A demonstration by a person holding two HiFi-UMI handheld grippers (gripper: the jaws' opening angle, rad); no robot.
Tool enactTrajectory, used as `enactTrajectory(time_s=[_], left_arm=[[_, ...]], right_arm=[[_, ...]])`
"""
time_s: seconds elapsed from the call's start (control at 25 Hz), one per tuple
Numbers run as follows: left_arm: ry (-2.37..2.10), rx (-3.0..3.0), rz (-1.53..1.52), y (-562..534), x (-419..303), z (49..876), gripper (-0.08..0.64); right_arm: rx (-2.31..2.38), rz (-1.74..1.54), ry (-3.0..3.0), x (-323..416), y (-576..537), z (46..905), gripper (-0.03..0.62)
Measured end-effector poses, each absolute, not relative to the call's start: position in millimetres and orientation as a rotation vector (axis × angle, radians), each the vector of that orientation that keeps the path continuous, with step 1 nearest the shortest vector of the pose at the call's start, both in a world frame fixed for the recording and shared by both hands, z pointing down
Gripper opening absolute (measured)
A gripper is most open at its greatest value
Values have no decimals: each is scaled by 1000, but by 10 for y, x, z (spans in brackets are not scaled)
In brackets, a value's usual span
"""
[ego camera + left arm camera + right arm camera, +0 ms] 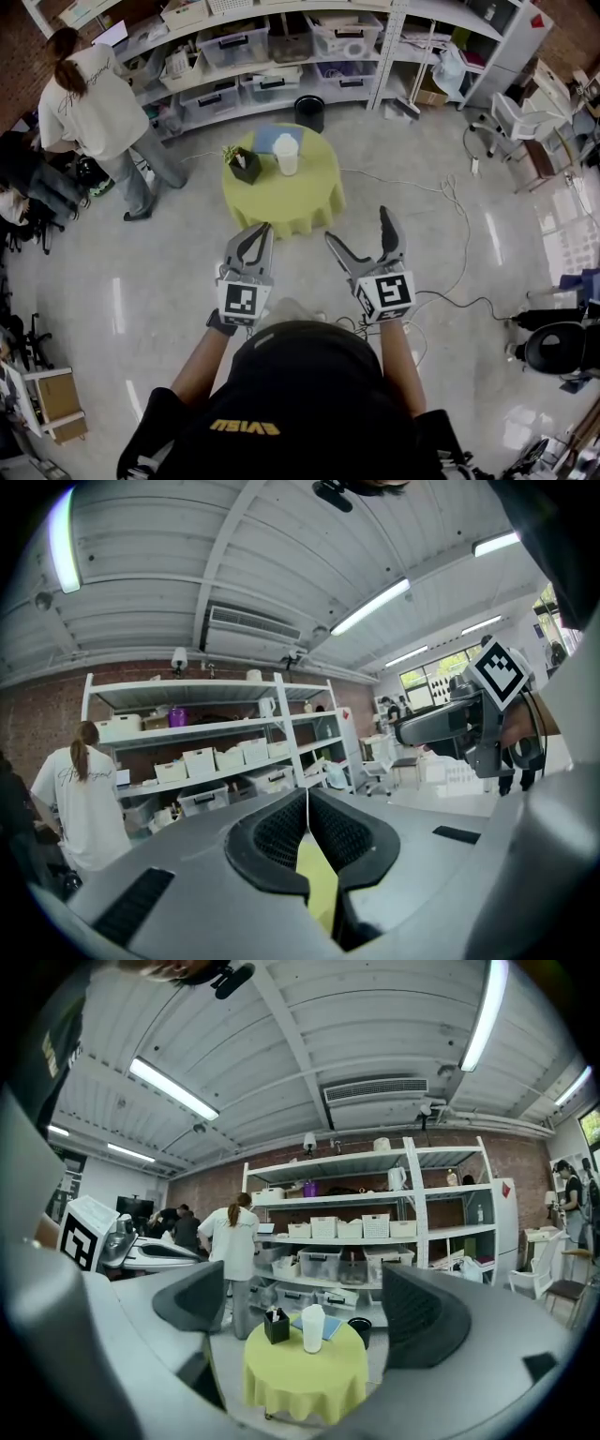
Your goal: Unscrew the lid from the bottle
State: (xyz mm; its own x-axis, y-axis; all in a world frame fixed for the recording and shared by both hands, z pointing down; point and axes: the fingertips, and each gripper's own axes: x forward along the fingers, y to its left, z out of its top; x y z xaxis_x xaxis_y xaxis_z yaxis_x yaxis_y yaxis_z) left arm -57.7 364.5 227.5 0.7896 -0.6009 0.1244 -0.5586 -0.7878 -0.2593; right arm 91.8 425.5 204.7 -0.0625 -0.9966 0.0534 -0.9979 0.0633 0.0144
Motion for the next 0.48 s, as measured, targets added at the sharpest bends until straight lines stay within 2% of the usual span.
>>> enactTrajectory(time_s=[0.04,0.08,0.48], left_arm=[[909,-2771,-299,3651,-577,2283,20],[912,-2771,-300,3655,-579,2290,20],[931,-2778,-363,3666,-606,2401,20]], right_arm=[[2157,29,-2240,953,4254,2035,541],[2196,15,-2223,990,4256,2019,569],[2165,45,-2236,988,4265,2118,571]])
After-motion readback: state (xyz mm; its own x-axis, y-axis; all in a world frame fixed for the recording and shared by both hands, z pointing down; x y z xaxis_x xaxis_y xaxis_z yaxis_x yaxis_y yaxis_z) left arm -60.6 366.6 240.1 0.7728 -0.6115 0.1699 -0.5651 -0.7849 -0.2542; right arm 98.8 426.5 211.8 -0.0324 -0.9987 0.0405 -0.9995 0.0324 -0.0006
